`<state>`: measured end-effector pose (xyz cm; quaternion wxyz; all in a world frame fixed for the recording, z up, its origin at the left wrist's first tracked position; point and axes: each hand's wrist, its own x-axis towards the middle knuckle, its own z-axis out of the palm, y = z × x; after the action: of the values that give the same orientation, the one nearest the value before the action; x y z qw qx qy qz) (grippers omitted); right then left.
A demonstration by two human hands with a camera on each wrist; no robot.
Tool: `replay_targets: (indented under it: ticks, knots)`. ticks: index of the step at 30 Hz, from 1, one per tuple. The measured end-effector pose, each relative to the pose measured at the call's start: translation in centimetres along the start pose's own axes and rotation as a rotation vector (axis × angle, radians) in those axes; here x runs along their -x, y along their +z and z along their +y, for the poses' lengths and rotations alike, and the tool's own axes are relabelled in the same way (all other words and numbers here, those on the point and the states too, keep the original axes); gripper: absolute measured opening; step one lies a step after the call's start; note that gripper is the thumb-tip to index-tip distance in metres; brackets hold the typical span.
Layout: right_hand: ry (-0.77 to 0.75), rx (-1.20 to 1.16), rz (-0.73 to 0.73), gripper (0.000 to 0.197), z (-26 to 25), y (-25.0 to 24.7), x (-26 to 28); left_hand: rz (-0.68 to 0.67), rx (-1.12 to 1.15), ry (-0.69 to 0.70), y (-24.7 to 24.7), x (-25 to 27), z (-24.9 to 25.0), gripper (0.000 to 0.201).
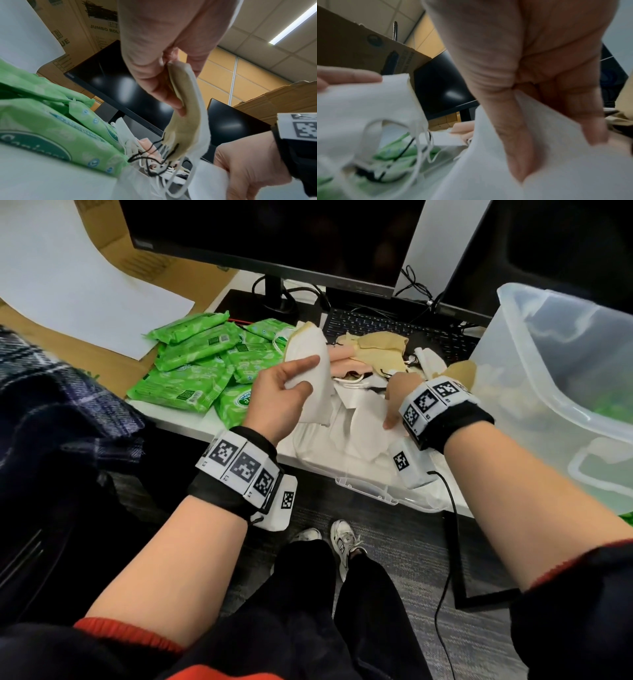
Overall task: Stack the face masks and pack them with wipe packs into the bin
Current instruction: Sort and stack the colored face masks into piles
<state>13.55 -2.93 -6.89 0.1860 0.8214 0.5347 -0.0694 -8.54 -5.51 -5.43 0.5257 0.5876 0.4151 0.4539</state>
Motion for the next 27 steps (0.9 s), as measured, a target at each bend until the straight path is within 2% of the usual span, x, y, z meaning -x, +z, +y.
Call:
replay_targets:
  ticks: [5,8,12,14,16,18,22,24,27]
  knots:
    - [0.099,-0.229,0.011,0.06,0.0,-2.6,3.7,-0.001,-0.039,-0.004,0.1,-0.2,-0.3,0.039]
    - [0.085,-0.451,0.151,0.027,1.1,-3.5,5.1,-0.007,-0.032,-0.047,0.4,-0.3,-0.6,0.032]
    - [-0.032,-0.816,0.356,0.026,1.8,-5.2,7.2,-0.03,-0.007,-0.095,1.0,-0.4,-0.8,0.013]
    - [-0.119,-0.907,0.446,0.019,1.5,-6.0,8.3,-0.076,0.047,-0.121,1.3,-0.2,-0.6,0.042]
    - [-0.224,-0.905,0.526,0.016,0.8,-6.4,9.5,-0.086,0.1,-0.149,1.6,-0.1,-0.4,0.066]
    - [-0.326,-0.816,0.568,0.007,-0.1,-6.5,10.7,-0.095,0.121,-0.184,1.7,-0.2,-0.1,0.068]
    - [-0.434,-0.691,0.516,0.014,-1.2,-5.5,11.9,-0.157,0.325,-0.326,1.4,-0.1,0.2,0.088]
    - [-0.49,-0.731,0.468,0.012,-1.5,-4.8,12.2,-0.166,0.322,-0.357,1.4,-0.1,0.3,0.082]
    - [-0.537,-0.747,0.434,0.012,-1.7,-3.8,12.3,-0.115,0.313,-0.317,1.6,0.1,0.5,0.046]
